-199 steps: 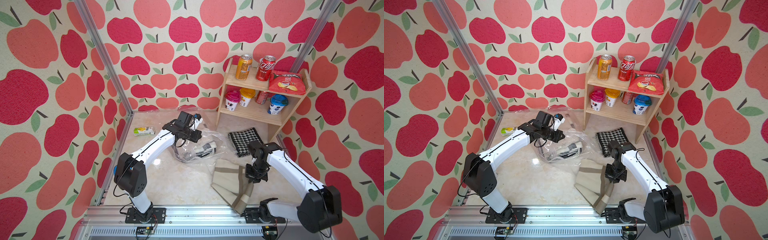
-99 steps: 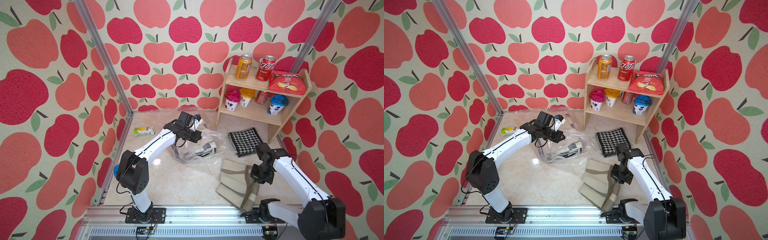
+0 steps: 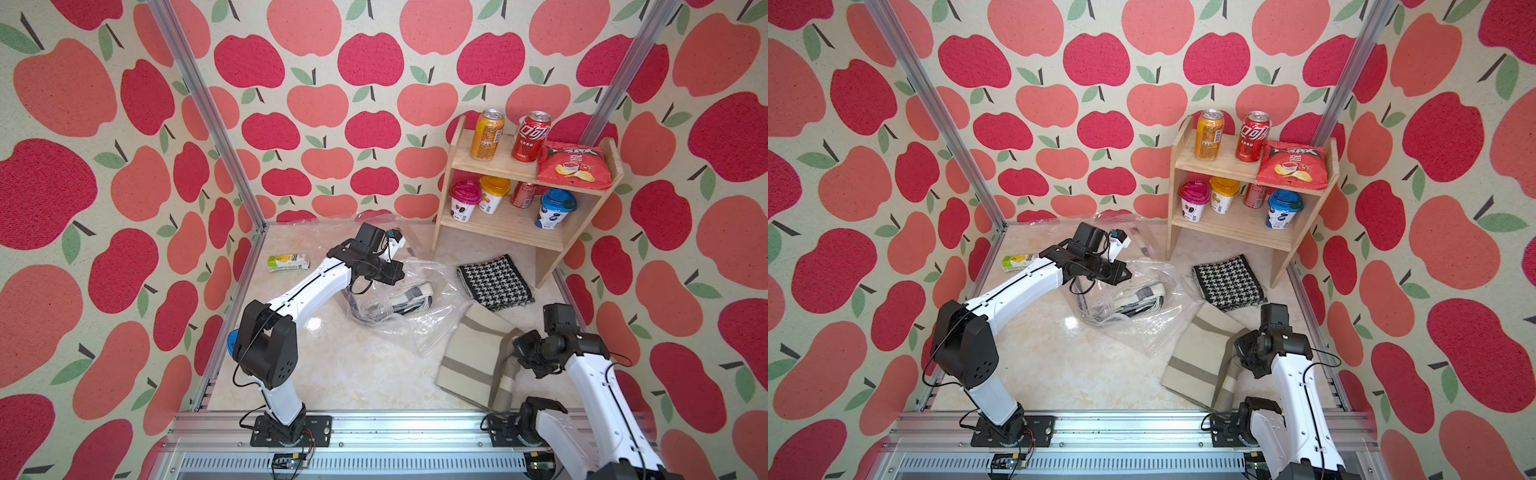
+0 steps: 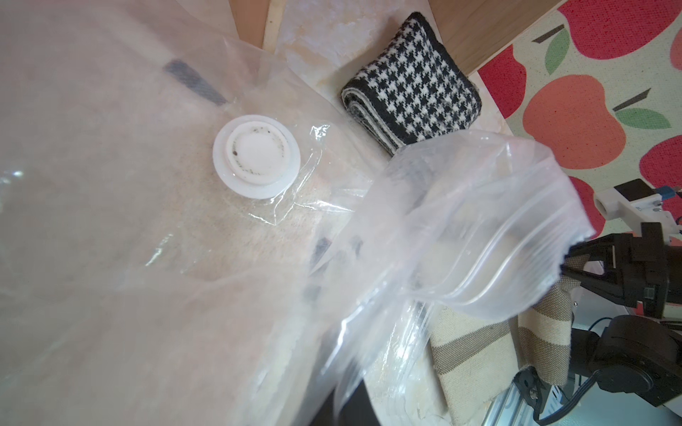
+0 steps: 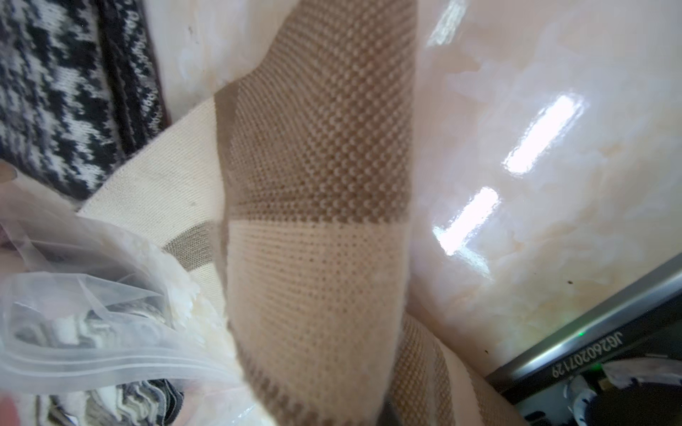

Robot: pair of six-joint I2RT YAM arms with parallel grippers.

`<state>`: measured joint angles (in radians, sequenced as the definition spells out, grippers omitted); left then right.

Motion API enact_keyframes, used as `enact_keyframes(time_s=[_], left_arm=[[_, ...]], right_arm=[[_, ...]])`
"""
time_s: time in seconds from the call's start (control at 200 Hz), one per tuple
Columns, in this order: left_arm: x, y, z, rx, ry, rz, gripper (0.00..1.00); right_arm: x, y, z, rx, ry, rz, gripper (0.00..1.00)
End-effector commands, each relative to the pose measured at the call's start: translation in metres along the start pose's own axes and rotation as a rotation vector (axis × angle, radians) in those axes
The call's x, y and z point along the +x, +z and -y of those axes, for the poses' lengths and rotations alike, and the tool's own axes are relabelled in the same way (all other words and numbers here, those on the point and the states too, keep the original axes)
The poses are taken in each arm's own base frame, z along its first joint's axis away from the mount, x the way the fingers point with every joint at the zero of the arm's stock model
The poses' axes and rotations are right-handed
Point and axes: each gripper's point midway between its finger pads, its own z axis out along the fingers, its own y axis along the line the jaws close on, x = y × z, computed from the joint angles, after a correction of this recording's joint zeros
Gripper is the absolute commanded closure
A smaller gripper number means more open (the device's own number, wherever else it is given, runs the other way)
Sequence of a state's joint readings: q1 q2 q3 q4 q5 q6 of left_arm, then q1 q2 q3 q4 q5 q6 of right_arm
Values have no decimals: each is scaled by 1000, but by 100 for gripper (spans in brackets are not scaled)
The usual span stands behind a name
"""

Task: Take the scarf out of the vacuum bag
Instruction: Adjust the scarf at the center of the board.

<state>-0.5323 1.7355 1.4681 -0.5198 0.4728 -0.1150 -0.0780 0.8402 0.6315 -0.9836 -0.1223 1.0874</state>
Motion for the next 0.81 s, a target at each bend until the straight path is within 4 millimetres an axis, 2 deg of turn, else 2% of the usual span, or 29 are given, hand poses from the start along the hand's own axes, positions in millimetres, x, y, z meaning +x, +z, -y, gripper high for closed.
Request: enact_keyframes(time_s=[0.0, 0.205, 0.295, 0.455, 0.53, 0.63, 0.8], left_arm=[[-5, 3, 0, 20, -1, 15, 100], [-2, 5, -1, 22, -6, 7, 100], [-3, 5, -1, 18, -4, 8, 100], [-2, 6, -1, 22, -9, 4, 100], [-2, 7, -1, 22, -8, 3, 100], [-1, 6, -1, 19, -6, 4, 100], [-1, 5, -1, 18, -3, 5, 100]], right_arm=[[-9, -7, 16, 46, 193, 66, 100], [-14, -19, 37, -11, 405, 154, 100], [-15, -30, 42, -6, 435, 180, 100], [-17, -49, 61, 71, 487, 262, 100], [-20, -49, 65, 57, 533, 291, 100], [-28, -44, 60, 12, 562, 320, 100], [-42, -33, 60, 61, 597, 332, 100]])
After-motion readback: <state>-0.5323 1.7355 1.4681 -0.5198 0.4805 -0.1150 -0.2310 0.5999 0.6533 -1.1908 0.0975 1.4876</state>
